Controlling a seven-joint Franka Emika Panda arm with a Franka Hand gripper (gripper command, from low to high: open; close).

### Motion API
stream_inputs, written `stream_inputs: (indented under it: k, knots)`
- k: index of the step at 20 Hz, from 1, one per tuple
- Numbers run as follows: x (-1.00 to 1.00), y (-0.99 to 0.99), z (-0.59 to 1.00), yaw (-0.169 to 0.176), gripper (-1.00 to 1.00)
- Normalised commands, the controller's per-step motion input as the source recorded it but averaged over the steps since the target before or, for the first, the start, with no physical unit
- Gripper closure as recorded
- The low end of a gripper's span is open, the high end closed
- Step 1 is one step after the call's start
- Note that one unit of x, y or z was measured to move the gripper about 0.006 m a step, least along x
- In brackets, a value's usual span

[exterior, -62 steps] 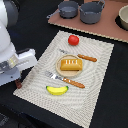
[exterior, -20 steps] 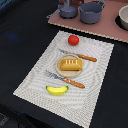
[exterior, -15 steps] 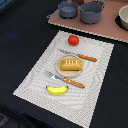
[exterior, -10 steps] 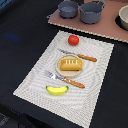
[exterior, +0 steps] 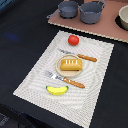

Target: Interact with the objects in diverse but meaningful ways.

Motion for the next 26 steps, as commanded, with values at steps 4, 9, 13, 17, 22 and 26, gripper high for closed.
stream_inputs:
  k: [4, 9, 13, 17, 22, 26]
  knots:
    - [0.11, 0.38, -0.23, 0.017, 1.00]
    - [0.05, 0.36, -0.24, 0.011, 1.00]
    - [0.02, 0.32, -0.24, 0.007, 1.00]
    - [0.00, 0.30, -0.23, 0.008, 1.00]
    - [0.01, 0.30, -0.20, 0.010, 1.00]
    - [0.00, 0.31, -0.18, 0.011, -1.00]
